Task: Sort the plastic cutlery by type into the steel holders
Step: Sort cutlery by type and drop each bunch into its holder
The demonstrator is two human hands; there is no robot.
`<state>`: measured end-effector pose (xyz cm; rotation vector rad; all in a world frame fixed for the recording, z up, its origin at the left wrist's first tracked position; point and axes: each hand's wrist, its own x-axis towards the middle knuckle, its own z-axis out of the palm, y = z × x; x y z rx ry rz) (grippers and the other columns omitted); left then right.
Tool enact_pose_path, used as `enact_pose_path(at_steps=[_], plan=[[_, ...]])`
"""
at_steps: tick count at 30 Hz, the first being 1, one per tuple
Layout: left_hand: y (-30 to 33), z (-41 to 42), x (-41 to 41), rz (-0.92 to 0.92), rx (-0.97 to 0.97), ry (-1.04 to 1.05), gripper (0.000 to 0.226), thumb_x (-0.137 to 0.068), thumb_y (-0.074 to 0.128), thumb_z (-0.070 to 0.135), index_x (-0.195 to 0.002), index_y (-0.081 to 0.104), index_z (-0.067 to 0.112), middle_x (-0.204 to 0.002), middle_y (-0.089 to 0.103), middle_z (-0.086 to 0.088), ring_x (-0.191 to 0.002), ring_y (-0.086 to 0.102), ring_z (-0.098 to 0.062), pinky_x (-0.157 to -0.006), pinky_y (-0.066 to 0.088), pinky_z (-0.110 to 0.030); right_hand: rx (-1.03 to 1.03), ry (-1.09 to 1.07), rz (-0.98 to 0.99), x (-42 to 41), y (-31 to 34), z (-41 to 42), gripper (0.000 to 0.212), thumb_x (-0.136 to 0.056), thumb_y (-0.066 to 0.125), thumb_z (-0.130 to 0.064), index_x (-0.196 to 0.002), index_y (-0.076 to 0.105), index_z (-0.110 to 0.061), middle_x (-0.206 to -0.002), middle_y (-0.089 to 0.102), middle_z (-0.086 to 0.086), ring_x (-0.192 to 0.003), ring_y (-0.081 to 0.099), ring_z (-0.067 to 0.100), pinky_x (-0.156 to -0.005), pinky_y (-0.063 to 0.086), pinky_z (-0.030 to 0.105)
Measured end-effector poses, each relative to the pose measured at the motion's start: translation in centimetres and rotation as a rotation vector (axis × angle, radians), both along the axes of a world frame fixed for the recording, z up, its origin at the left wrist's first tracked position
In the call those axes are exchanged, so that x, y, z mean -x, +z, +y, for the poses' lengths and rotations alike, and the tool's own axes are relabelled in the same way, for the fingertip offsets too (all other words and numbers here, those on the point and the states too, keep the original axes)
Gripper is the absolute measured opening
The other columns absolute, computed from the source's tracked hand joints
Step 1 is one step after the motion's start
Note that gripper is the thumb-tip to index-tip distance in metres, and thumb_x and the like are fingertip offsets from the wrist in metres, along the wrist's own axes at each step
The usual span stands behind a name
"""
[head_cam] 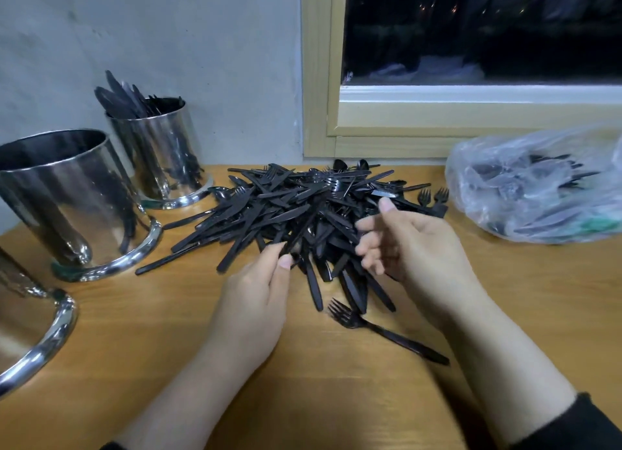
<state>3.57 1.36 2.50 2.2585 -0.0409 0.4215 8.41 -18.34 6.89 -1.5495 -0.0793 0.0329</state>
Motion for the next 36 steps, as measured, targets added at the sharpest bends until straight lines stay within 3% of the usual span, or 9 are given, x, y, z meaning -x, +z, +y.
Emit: enact_pose_path(at_steps=[2, 4, 7, 11, 14, 25, 32, 34, 36], plan=[[0.8, -1.3, -0.9, 0.032, 0.173, 0.0, 0.022, -0.106, 0.038, 0.04, -0.09, 0.053, 0.047, -0.074, 0.059, 0.008, -0.071, 0.057, 0.001, -0.068, 0.046, -0.018, 0.404, -0.14, -0.179, -0.9, -0.3, -3.4, 0.041, -0.101, 0.055, -0.041, -0.08, 0.071, -0.009, -0.064, 0.065, 0.011, -0.054, 0.054, 0.018, -0.054, 0.043, 0.028], [1.2, -2.7, -2.1, 0.053, 0.274, -0.022, 0.016, -0.103, 0.047, 0.042, -0.097, 0.062, 0.043, -0.075, 0.064, 0.011, -0.071, 0.06, 0.005, -0.061, 0.042, -0.014, 0.758, -0.213, -0.218, -2.0, -1.0, -6.8, 0.04, -0.094, 0.062, -0.046, -0.07, 0.067, -0.014, -0.059, 0.062, 0.004, -0.051, 0.052, 0.01, -0.054, 0.041, 0.026], [1.0, -5.5, -4.2, 0.075, 0.444, -0.07, 0.016, -0.103, 0.054, 0.038, -0.093, 0.065, 0.032, -0.058, 0.05, 0.009, -0.053, 0.045, -0.013, -0.056, 0.037, -0.033, 0.918, -0.178, -0.098, -2.9, -2.0, -9.9, 0.036, -0.086, 0.071, -0.048, -0.069, 0.065, -0.016, -0.057, 0.062, -0.003, -0.053, 0.053, 0.006, -0.053, 0.039, 0.025], [0.8, -8.2, -6.1, 0.081, 0.681, -0.024, 0.023, -0.104, 0.051, 0.037, -0.088, 0.065, 0.029, -0.066, 0.039, 0.0, -0.055, 0.029, -0.018, -0.052, 0.022, -0.038, 1.1, -0.013, 0.023, -3.1, -3.0, -10.2, 0.033, -0.079, 0.077, -0.054, -0.074, 0.064, -0.025, -0.071, 0.069, -0.006, -0.067, 0.062, 0.011, -0.063, 0.049, 0.029], [0.4, -8.2, -6.2, 0.074, 0.667, -0.03, 0.023, -0.105, 0.05, 0.038, -0.091, 0.067, 0.034, -0.062, 0.04, 0.006, -0.052, 0.03, -0.016, -0.051, 0.024, -0.036, 1.153, -0.014, 0.039, -3.6, -3.1, -9.6, 0.03, -0.08, 0.078, -0.05, -0.076, 0.065, -0.023, -0.072, 0.07, -0.003, -0.068, 0.064, 0.014, -0.066, 0.054, 0.034], [0.5, -7.9, -4.9, 0.201, 0.843, -0.091, 0.026, -0.108, 0.047, 0.031, -0.098, 0.07, 0.022, -0.063, 0.034, 0.0, -0.05, 0.025, -0.012, -0.042, 0.021, -0.027, 1.256, -0.092, 0.032, -2.9, -2.8, -8.0, 0.022, -0.084, 0.069, -0.039, -0.086, 0.069, -0.018, -0.087, 0.069, 0.004, -0.089, 0.063, 0.025, -0.077, 0.052, 0.034], [0.5, -7.8, -4.9, 0.231, 0.959, -0.125, 0.027, -0.107, 0.048, 0.03, -0.104, 0.068, 0.012, -0.062, 0.036, 0.001, -0.046, 0.027, -0.012, -0.037, 0.022, -0.023, 1.163, -0.189, 0.028, -2.7, -2.0, -9.0, 0.015, -0.084, 0.067, -0.034, -0.077, 0.066, -0.02, -0.067, 0.06, -0.001, -0.074, 0.058, 0.023, -0.062, 0.039, 0.032], [0.8, -7.8, -4.9, 0.229, 0.951, -0.125, 0.029, -0.107, 0.047, 0.029, -0.103, 0.067, 0.009, -0.062, 0.039, 0.0, -0.044, 0.029, -0.011, -0.036, 0.025, -0.023, 1.009, -0.264, -0.045, -2.6, -1.7, -9.2, 0.018, -0.084, 0.064, -0.031, -0.071, 0.062, -0.019, -0.059, 0.06, 0.0, -0.065, 0.058, 0.018, -0.057, 0.041, 0.032], [1.0, -8.0, -4.8, 0.234, 0.943, -0.113, 0.029, -0.107, 0.047, 0.029, -0.103, 0.067, 0.008, -0.063, 0.043, 0.001, -0.045, 0.032, -0.01, -0.039, 0.026, -0.024, 0.797, -0.284, -0.146, -2.1, -1.5, -8.7, 0.018, -0.085, 0.062, -0.026, -0.069, 0.06, -0.019, -0.055, 0.059, -0.001, -0.053, 0.052, 0.008, -0.053, 0.039, 0.02]])
